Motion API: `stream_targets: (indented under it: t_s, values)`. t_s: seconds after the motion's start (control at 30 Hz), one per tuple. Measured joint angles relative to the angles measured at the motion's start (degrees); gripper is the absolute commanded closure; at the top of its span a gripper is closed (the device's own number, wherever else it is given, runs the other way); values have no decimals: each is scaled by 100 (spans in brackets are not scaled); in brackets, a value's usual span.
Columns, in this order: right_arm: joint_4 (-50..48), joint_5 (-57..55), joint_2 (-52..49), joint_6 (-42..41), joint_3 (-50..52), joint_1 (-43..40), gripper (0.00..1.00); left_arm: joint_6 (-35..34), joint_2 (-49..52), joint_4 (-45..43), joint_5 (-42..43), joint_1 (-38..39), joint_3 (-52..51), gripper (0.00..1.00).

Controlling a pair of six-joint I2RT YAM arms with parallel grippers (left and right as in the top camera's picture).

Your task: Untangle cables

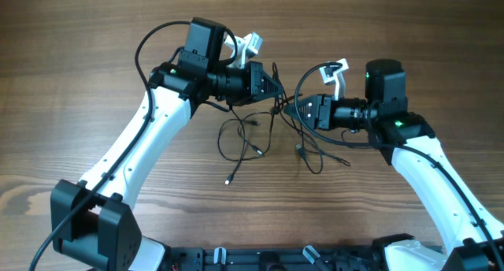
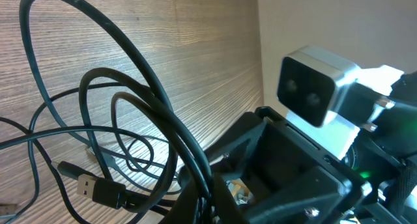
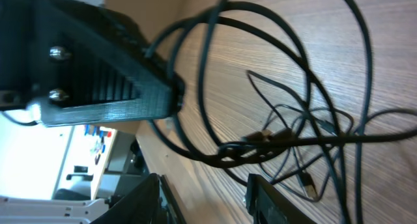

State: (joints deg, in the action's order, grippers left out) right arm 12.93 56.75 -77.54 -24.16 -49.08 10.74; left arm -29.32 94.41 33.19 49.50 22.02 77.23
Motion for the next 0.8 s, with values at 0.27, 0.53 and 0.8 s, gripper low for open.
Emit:
stream_targets:
  t_s: [0.27,0.53,0.8]
  values:
    - [-229,175,0,-2,0,0,55,-601,0,-170,424,0,0,96]
    - [-297,227,0,-37,0,0,79,-1414,0,-282,658,0,0,96]
    - [-319,321,0,-15,0,11,95,-1738,20,-286,627,0,0,96]
